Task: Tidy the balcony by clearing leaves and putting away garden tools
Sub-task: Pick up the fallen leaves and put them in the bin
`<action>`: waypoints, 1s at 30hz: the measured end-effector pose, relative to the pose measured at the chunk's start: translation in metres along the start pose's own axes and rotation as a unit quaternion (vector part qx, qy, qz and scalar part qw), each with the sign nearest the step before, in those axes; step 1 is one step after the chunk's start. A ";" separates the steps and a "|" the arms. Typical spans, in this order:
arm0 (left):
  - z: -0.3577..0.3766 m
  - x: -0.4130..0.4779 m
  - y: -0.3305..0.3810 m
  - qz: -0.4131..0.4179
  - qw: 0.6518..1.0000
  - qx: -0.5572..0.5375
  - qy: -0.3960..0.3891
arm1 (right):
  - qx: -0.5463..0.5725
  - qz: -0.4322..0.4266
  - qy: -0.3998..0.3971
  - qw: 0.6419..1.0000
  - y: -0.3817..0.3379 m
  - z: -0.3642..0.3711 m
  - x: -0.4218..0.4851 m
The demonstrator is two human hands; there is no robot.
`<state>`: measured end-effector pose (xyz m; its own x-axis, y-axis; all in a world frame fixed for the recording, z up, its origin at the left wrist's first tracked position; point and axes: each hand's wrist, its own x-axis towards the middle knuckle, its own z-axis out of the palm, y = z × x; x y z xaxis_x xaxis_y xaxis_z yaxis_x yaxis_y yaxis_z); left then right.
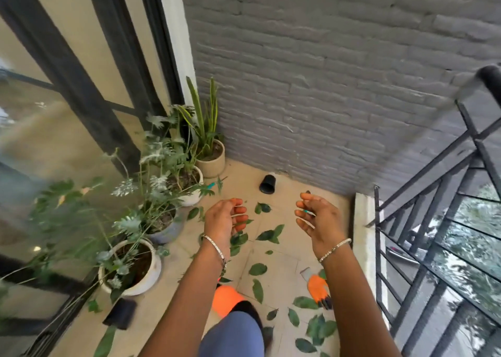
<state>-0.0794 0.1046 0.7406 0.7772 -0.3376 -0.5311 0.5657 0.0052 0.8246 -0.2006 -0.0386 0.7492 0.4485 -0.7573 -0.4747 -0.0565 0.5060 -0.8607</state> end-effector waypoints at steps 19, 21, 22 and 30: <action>0.124 0.314 -0.115 -0.158 0.976 0.118 0.096 | -0.158 0.168 0.058 0.971 0.056 -0.019 0.354; 0.131 0.350 -0.144 -0.143 0.974 0.143 0.108 | -0.203 0.179 0.051 0.961 0.090 -0.024 0.404; 0.133 0.368 -0.162 -0.141 0.972 0.155 0.109 | -0.223 0.184 0.049 0.956 0.110 -0.029 0.427; 0.120 0.495 -0.323 -0.160 0.933 0.298 0.122 | -0.349 0.294 0.048 0.889 0.301 -0.071 0.573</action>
<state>0.0896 -0.1766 0.2351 0.6754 -0.0074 -0.7375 0.5826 -0.6077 0.5397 -0.0243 -0.3498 0.2050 0.0824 -0.4952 -0.8649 -0.8102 0.4720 -0.3475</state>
